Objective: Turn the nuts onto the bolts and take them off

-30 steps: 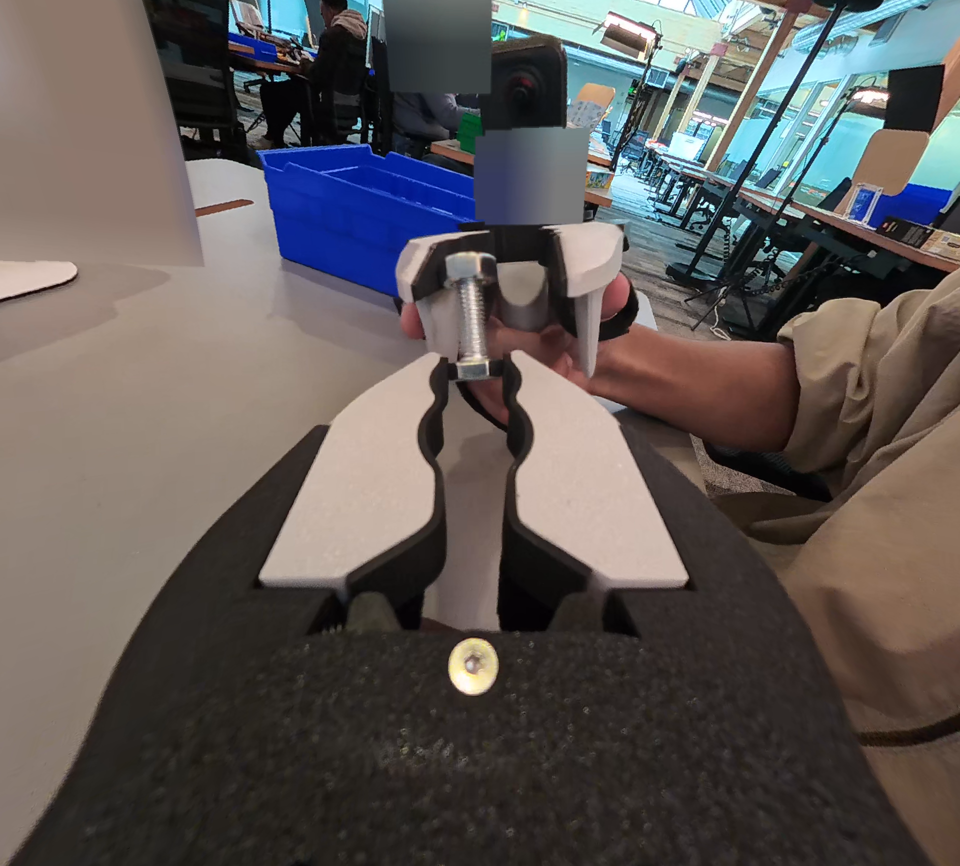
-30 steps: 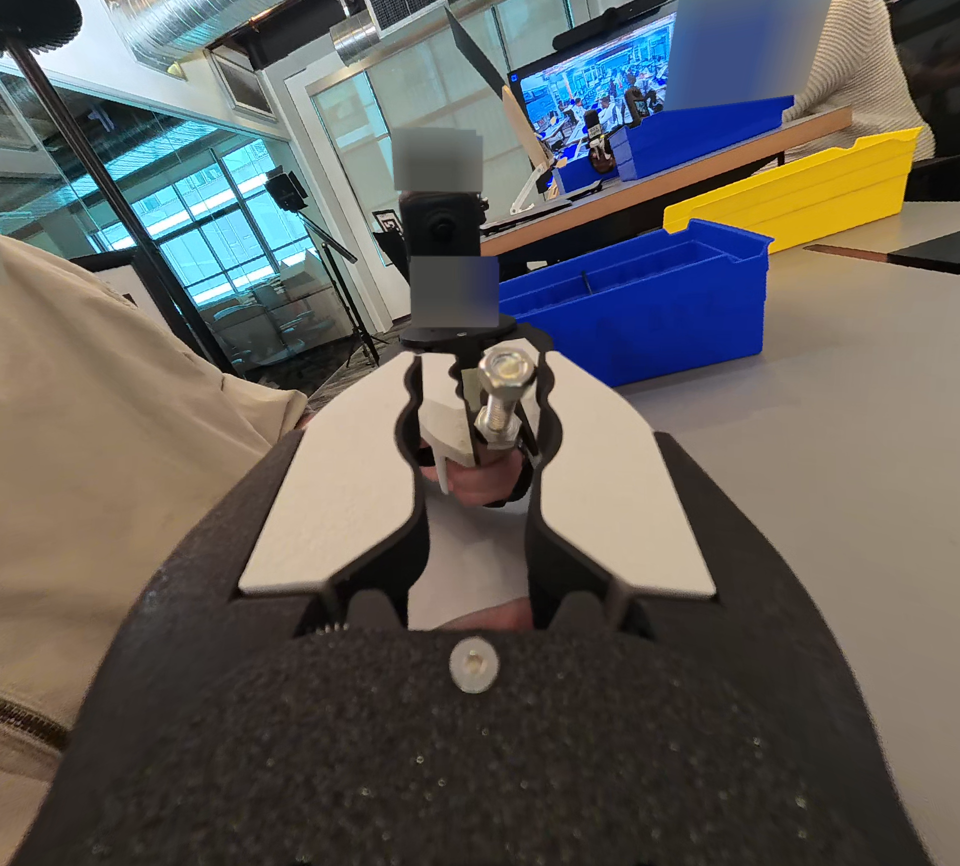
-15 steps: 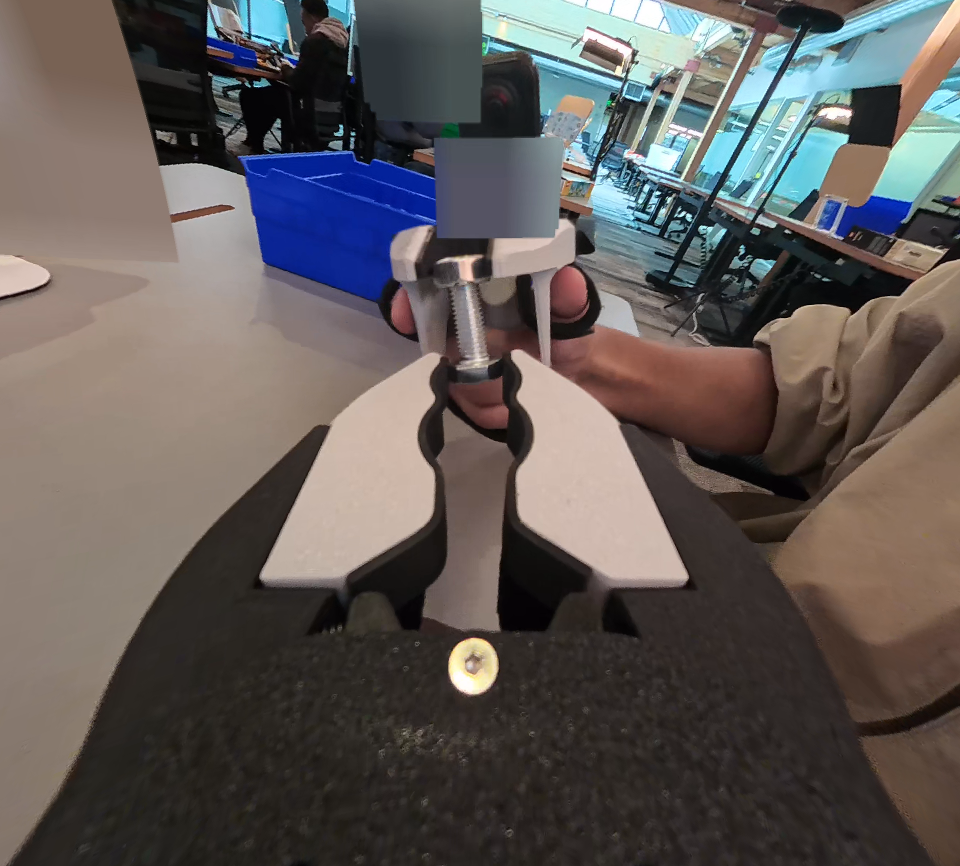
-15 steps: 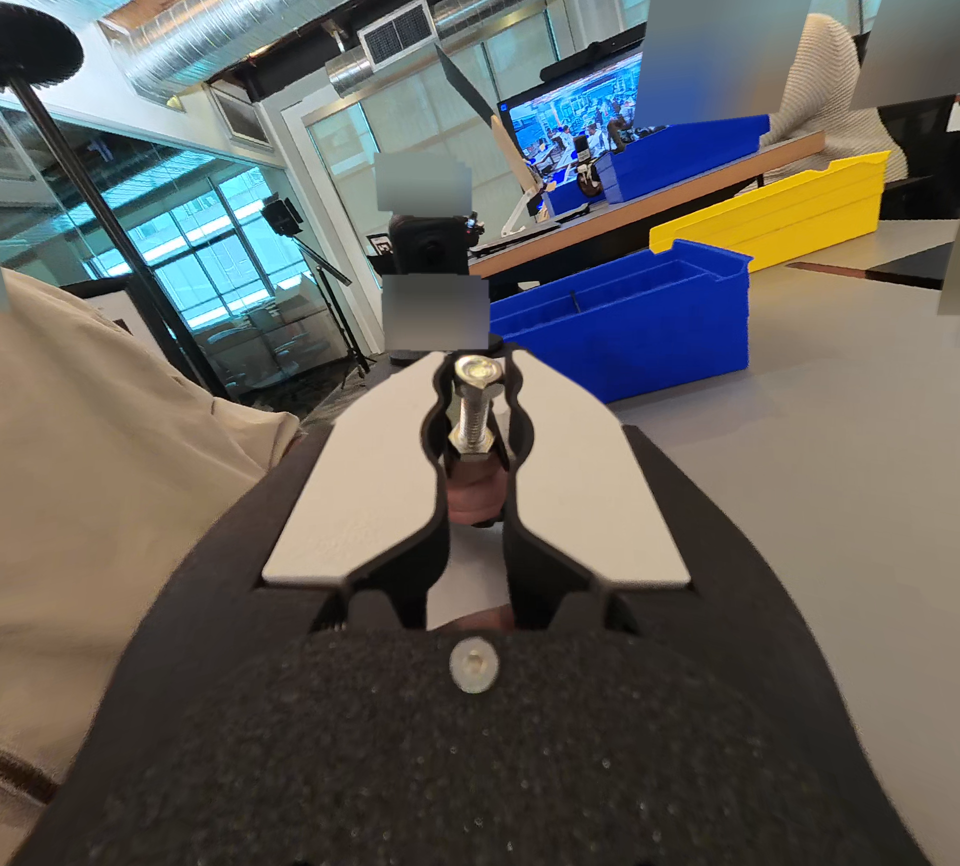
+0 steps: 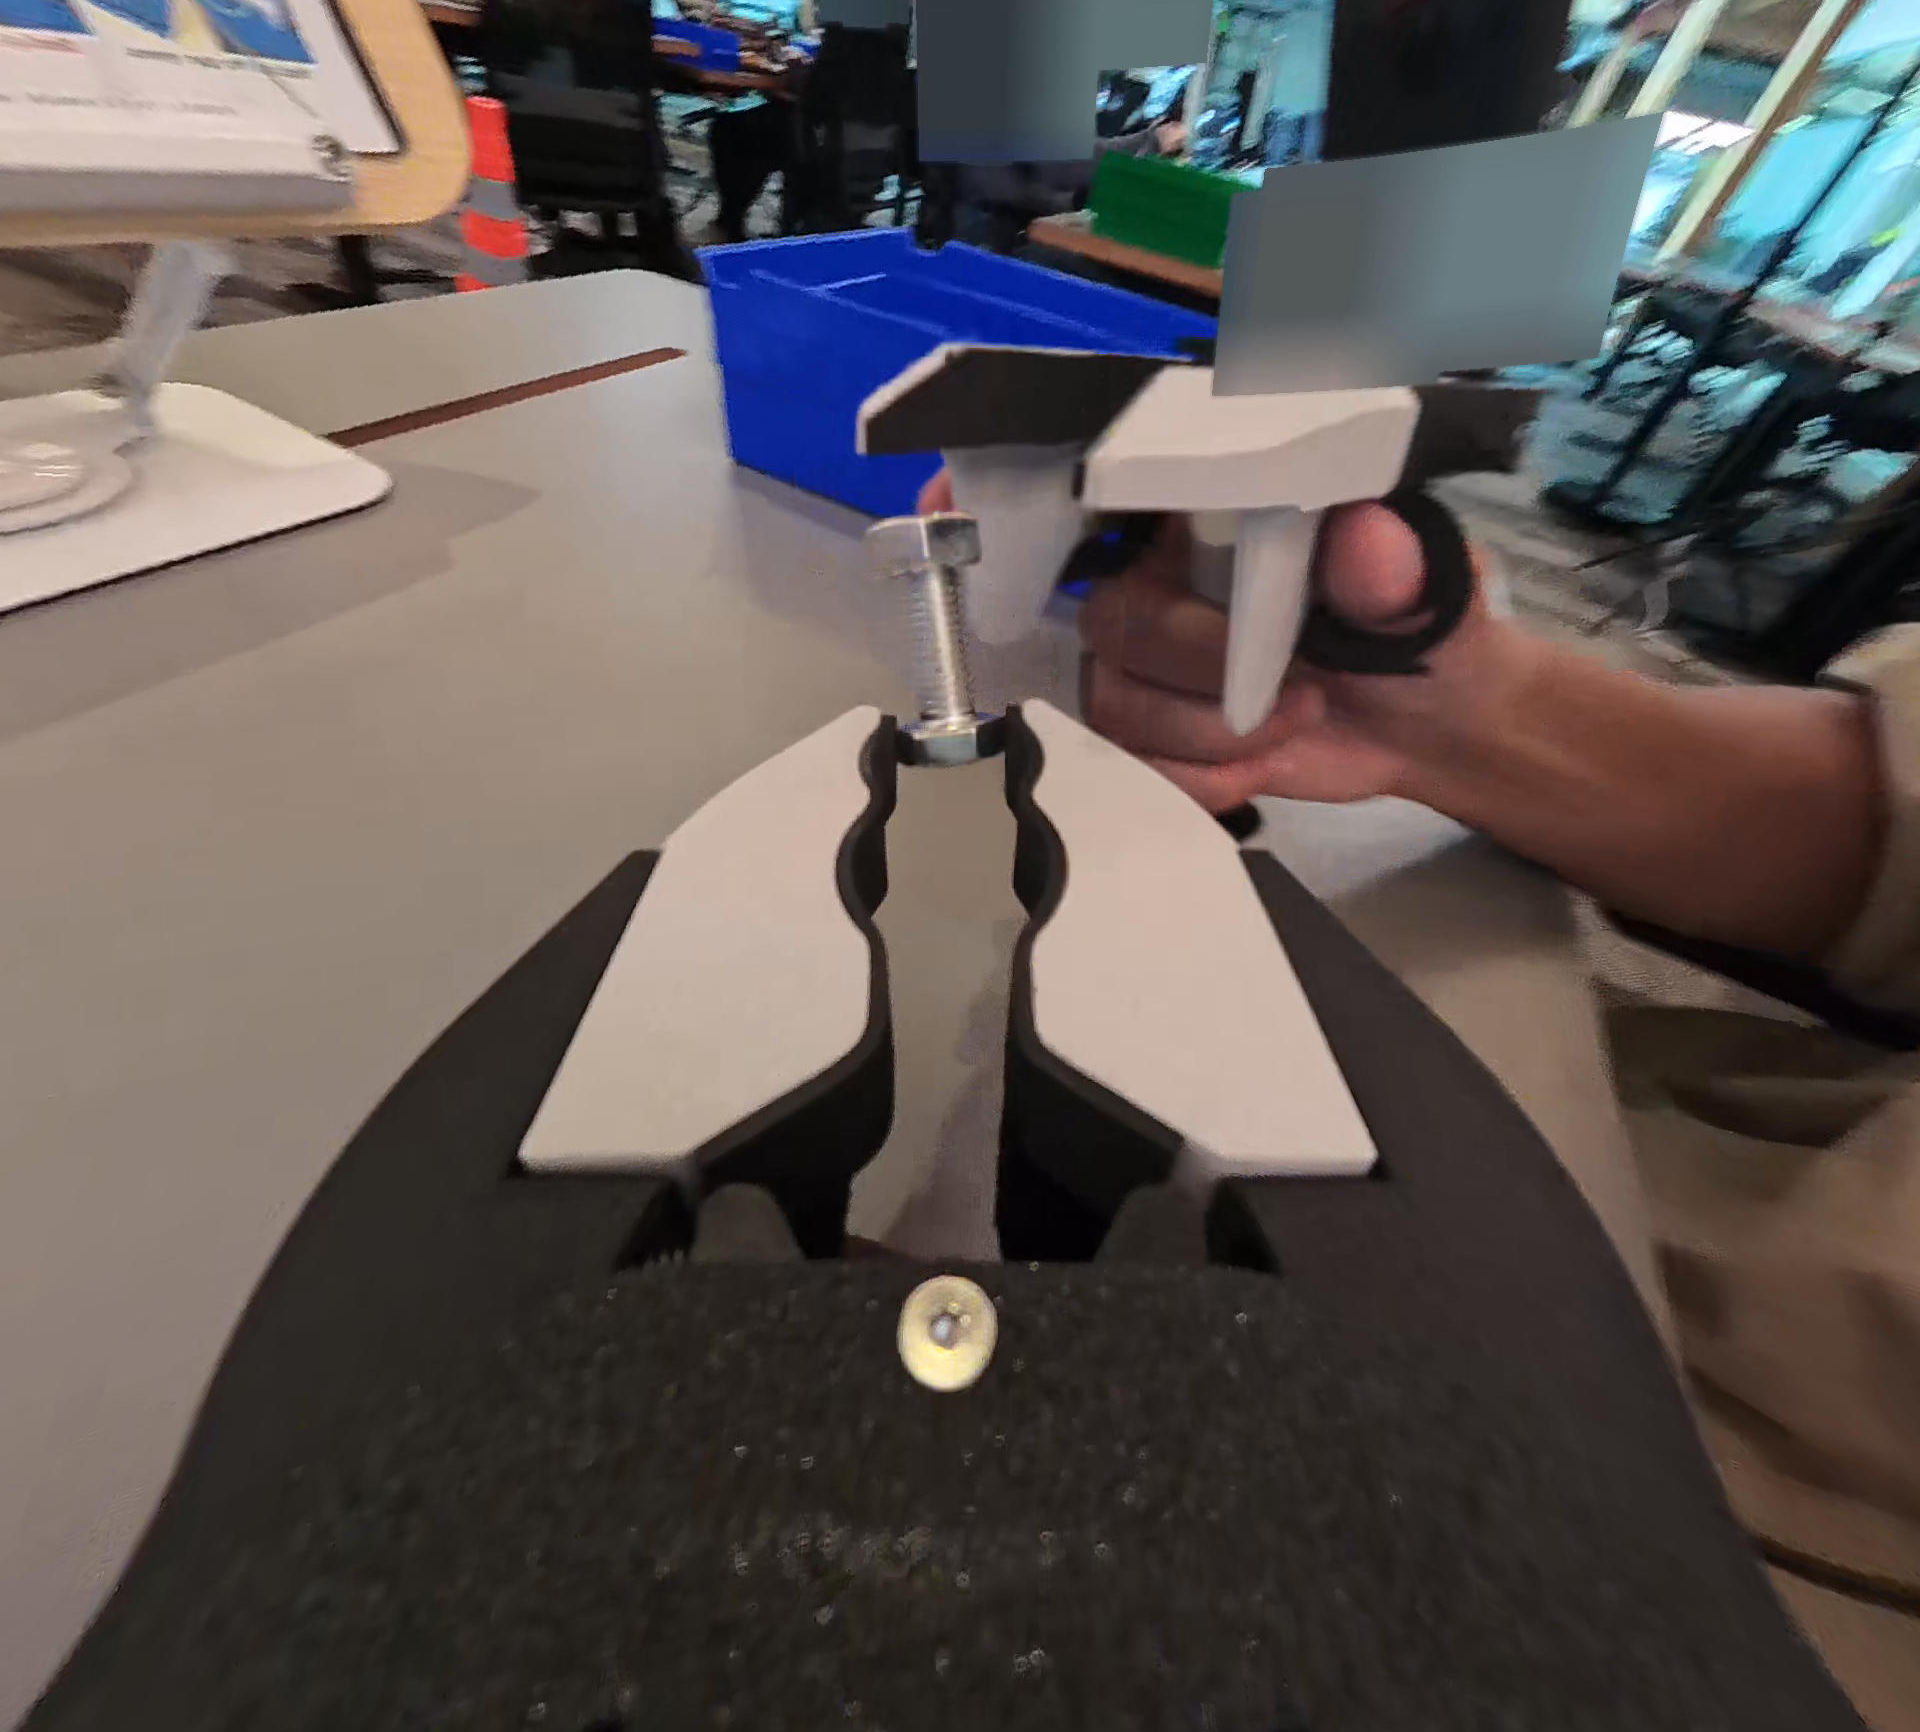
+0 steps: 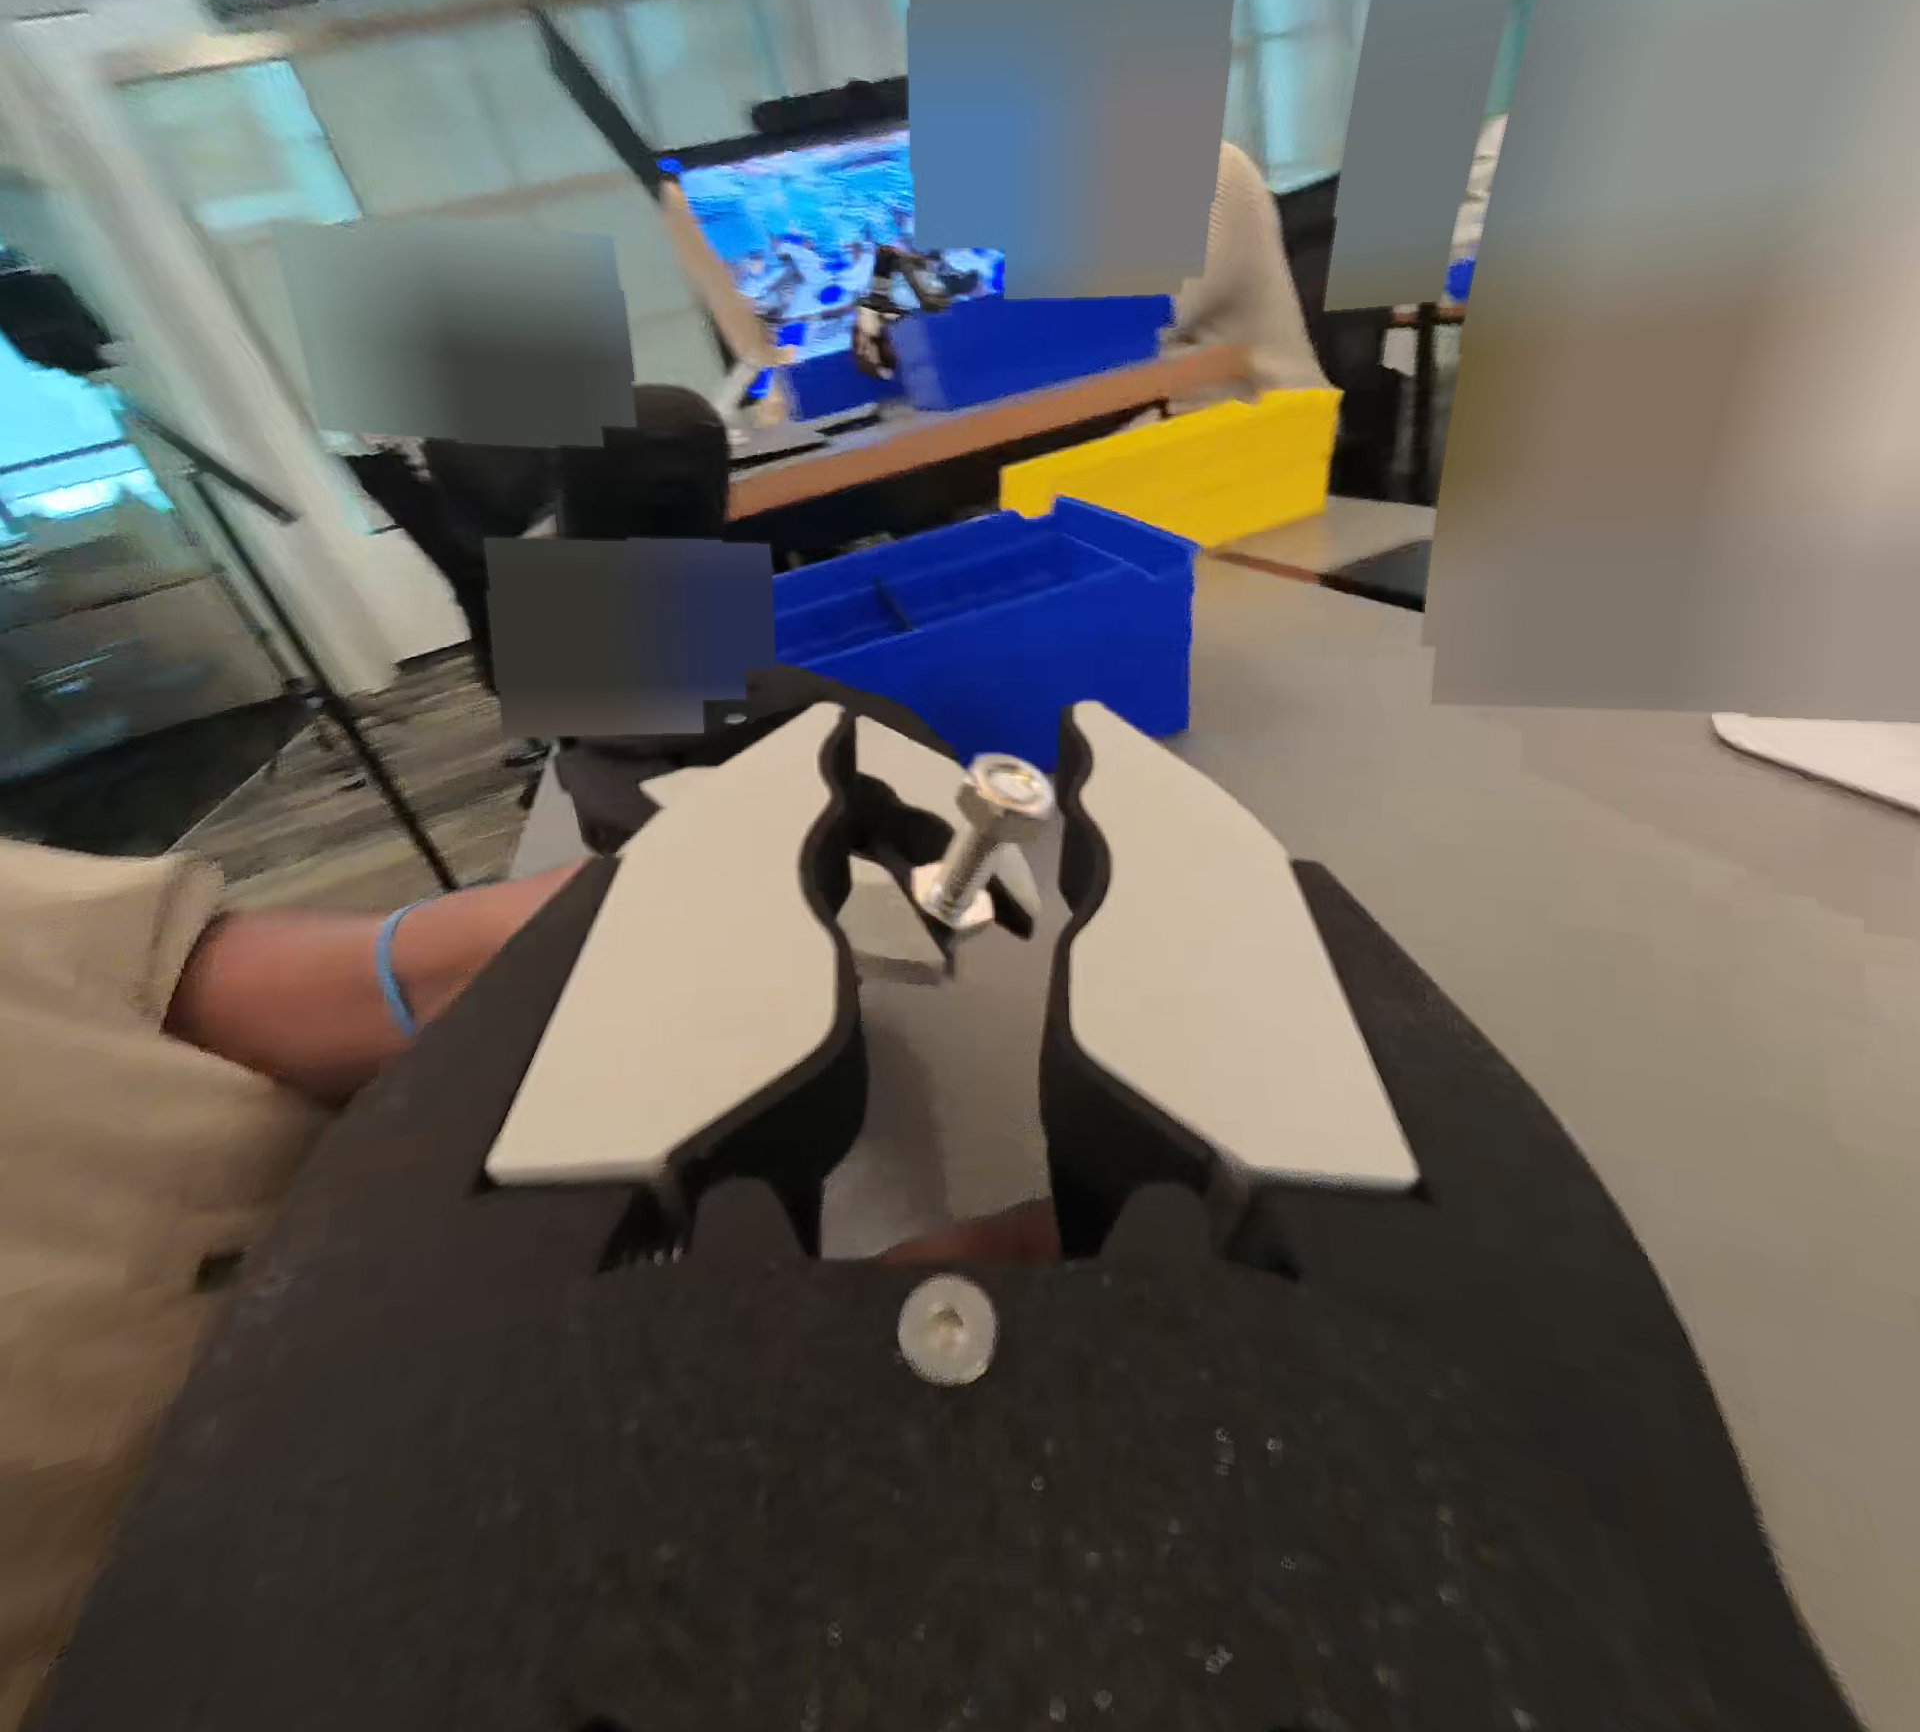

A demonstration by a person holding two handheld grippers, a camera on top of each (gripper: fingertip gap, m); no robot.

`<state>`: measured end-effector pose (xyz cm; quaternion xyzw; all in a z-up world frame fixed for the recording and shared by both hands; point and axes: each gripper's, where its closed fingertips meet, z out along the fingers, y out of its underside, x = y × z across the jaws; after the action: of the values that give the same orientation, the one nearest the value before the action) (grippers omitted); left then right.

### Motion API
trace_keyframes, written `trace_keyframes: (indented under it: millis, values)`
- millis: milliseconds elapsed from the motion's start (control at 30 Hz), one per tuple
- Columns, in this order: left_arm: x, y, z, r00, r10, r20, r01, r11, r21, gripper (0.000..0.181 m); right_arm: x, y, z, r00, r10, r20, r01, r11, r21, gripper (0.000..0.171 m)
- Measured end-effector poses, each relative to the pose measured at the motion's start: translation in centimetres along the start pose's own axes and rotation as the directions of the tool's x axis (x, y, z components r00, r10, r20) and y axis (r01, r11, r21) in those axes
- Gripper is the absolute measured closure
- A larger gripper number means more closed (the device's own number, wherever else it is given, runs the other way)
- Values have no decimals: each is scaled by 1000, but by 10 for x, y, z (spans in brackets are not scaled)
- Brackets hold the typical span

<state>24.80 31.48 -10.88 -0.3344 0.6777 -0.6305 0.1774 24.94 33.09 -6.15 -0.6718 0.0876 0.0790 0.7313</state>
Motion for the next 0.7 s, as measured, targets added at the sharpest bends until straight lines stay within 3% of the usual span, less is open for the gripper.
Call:
trace_keyframes:
  millis: [100,167,367,433,533,700]
  values:
    - [20,-13,-5,980,-88,-180,101,993,66,162,-6,-2,-11,979,-22,204,28,999,-26,127]
    - [32,-21,-10,953,-121,-278,154,983,98,162,-18,0,-18,923,70,379,-43,996,-78,122]
    - [58,-28,-17,886,-129,-445,194,976,104,162,-49,-14,-24,721,216,658,-191,975,-111,141]
    - [60,-27,-17,882,-129,-454,192,976,97,162,-50,-10,-19,720,216,660,-183,976,-120,152]
    - [53,-25,-15,910,-115,-398,170,980,106,162,-46,-8,-12,763,222,607,-188,975,-121,152]
    - [23,-20,-10,977,-91,-195,114,988,109,162,-19,-1,2,948,151,279,-135,988,-77,153]
